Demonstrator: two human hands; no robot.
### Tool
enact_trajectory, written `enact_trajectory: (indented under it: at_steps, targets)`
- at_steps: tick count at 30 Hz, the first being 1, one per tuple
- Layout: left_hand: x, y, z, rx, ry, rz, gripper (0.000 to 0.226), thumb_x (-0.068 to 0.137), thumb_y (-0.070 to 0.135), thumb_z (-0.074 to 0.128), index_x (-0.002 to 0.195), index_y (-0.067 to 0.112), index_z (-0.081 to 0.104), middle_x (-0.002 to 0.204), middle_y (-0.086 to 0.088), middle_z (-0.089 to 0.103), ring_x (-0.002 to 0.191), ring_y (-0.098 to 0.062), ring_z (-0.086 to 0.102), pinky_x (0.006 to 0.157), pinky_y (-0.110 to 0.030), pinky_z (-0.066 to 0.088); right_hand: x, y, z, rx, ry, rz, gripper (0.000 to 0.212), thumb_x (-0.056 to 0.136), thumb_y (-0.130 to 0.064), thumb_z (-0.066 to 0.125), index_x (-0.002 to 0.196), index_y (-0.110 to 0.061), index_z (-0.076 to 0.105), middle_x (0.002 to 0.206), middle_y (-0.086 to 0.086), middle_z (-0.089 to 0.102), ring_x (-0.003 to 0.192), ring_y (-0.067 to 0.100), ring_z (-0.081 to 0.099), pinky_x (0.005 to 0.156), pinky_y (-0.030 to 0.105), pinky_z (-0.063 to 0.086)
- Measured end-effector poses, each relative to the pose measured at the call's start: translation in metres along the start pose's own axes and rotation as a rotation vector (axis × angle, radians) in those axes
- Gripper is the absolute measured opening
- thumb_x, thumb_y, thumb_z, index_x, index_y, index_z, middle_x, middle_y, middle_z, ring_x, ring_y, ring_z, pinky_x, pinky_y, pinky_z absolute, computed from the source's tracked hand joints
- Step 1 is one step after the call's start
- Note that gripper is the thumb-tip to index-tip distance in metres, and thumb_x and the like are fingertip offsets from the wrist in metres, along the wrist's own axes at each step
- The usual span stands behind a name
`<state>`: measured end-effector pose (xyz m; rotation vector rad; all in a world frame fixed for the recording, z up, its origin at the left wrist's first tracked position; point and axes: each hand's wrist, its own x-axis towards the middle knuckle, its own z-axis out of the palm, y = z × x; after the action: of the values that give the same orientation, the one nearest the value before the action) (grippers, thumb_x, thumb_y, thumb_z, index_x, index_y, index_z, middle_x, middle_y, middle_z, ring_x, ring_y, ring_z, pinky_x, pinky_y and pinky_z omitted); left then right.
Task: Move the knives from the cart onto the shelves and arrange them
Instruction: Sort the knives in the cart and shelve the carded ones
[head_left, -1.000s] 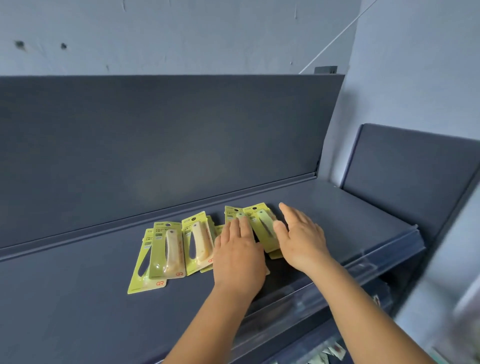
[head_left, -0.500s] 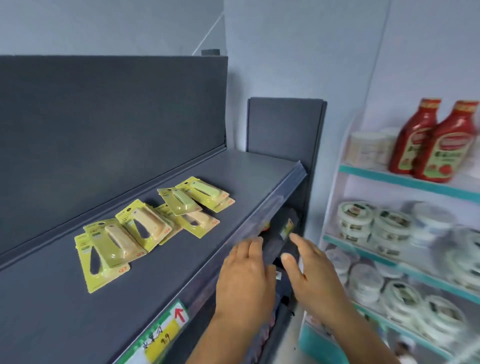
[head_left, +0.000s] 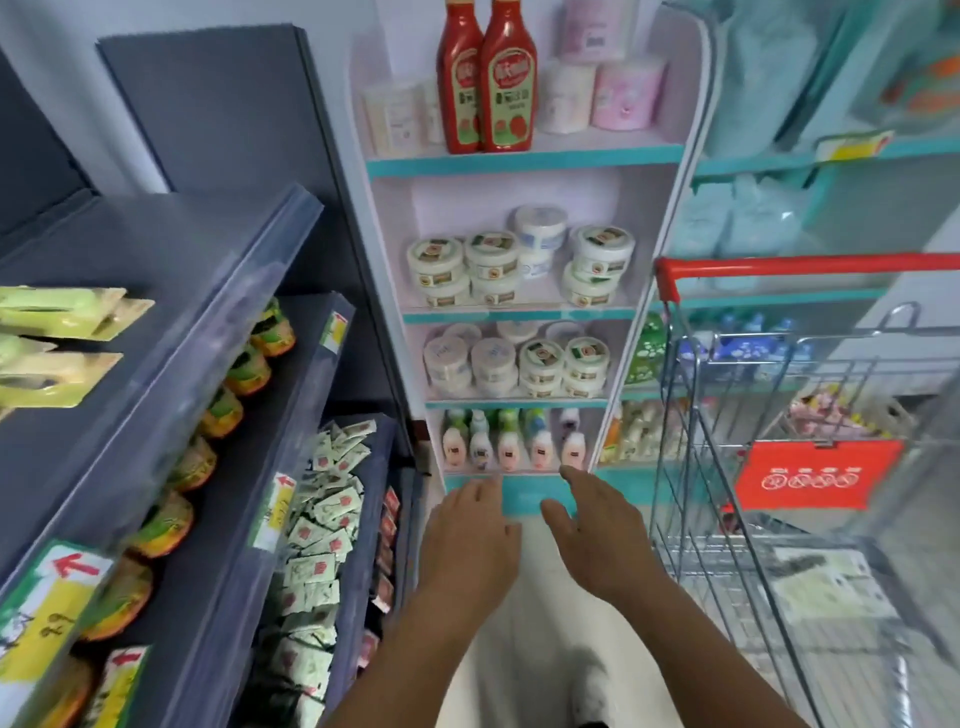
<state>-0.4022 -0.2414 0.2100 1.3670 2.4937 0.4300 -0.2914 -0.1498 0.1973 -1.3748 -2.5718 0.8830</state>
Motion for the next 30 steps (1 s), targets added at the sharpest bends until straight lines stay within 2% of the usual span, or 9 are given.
enact_trajectory:
  at_steps: [1,4,5,8,9,11,16,22,30]
  targets:
    - [0.003,0.009,0.008,-0.003,-0.043,0.011,0.052,0.094,0.035,0.044,0.142,0.020,0.032,0.139,0.001,0.043,0.126,-0.019,0.041,0.103,-0.031,0.032,-0.004,0.011,-0.002,0.007,0.008,0.039,0.058,0.095,-0.049,0.034,0.146,-0.021,0.032,0.150,0.000,0.038,0.136,0.019,0.036,0.112,0.034,0.028]
    - [0.012,0.041,0.028,-0.003,-0.150,0.072,0.057,0.095,0.036,0.045,0.147,0.020,0.026,0.146,0.000,0.037,0.131,-0.019,0.037,0.107,-0.032,0.030,-0.017,0.045,-0.013,0.039,0.055,0.151,0.086,0.075,-0.067,0.013,0.143,-0.021,0.037,0.147,0.000,0.042,0.134,0.020,0.039,0.110,0.035,0.031]
    - [0.016,0.053,0.034,0.000,-0.182,0.106,0.058,0.096,0.037,0.045,0.147,0.020,0.025,0.146,0.000,0.036,0.132,-0.019,0.036,0.108,-0.032,0.030,-0.019,0.057,-0.018,0.040,0.070,0.185,0.083,0.077,-0.066,0.015,0.143,-0.020,0.038,0.147,0.000,0.043,0.134,0.020,0.040,0.110,0.035,0.030]
    - [0.035,0.096,0.050,0.013,-0.249,0.211,0.054,0.096,0.038,0.045,0.144,0.022,0.029,0.142,0.001,0.041,0.129,-0.020,0.040,0.105,-0.033,0.034,-0.019,0.097,-0.034,0.047,0.166,0.250,0.052,0.095,-0.046,0.040,0.140,-0.020,0.041,0.143,-0.001,0.046,0.132,0.021,0.041,0.108,0.034,0.029]
    - [0.043,0.112,0.055,0.025,-0.255,0.244,0.052,0.096,0.038,0.045,0.144,0.023,0.030,0.141,0.001,0.043,0.128,-0.021,0.041,0.104,-0.034,0.035,-0.018,0.111,-0.040,0.059,0.192,0.283,0.050,0.096,-0.044,0.042,0.140,-0.020,0.041,0.144,-0.001,0.045,0.132,0.021,0.040,0.108,0.034,0.029]
    - [0.058,0.143,0.064,0.043,-0.273,0.312,0.051,0.095,0.038,0.046,0.142,0.024,0.032,0.140,0.001,0.044,0.126,-0.022,0.042,0.102,-0.036,0.038,-0.015,0.139,-0.053,0.075,0.227,0.351,0.053,0.095,-0.047,0.039,0.141,-0.021,0.040,0.145,-0.001,0.043,0.134,0.019,0.038,0.109,0.034,0.028]
    - [0.090,0.216,0.096,0.084,-0.346,0.462,0.050,0.095,0.032,0.044,0.142,0.018,0.033,0.137,-0.004,0.044,0.125,-0.024,0.043,0.103,-0.036,0.037,-0.007,0.209,-0.082,0.135,0.285,0.493,0.050,0.097,-0.042,0.042,0.143,-0.023,0.036,0.147,-0.003,0.041,0.136,0.018,0.035,0.110,0.034,0.025]
    - [0.117,0.287,0.154,0.164,-0.442,0.594,0.050,0.094,0.031,0.045,0.141,0.016,0.032,0.130,-0.006,0.049,0.117,-0.025,0.047,0.098,-0.038,0.041,-0.003,0.294,-0.091,0.217,0.269,0.672,0.052,0.097,-0.043,0.041,0.145,-0.022,0.034,0.148,-0.001,0.040,0.137,0.019,0.033,0.111,0.036,0.025]
    - [0.138,0.350,0.245,0.253,-0.587,0.684,0.055,0.096,0.029,0.045,0.146,0.015,0.025,0.139,-0.006,0.042,0.127,-0.023,0.041,0.103,-0.036,0.036,-0.002,0.384,-0.076,0.316,0.248,0.929,0.059,0.098,-0.040,0.039,0.150,-0.019,0.021,0.154,0.002,0.028,0.140,0.023,0.029,0.115,0.040,0.023]
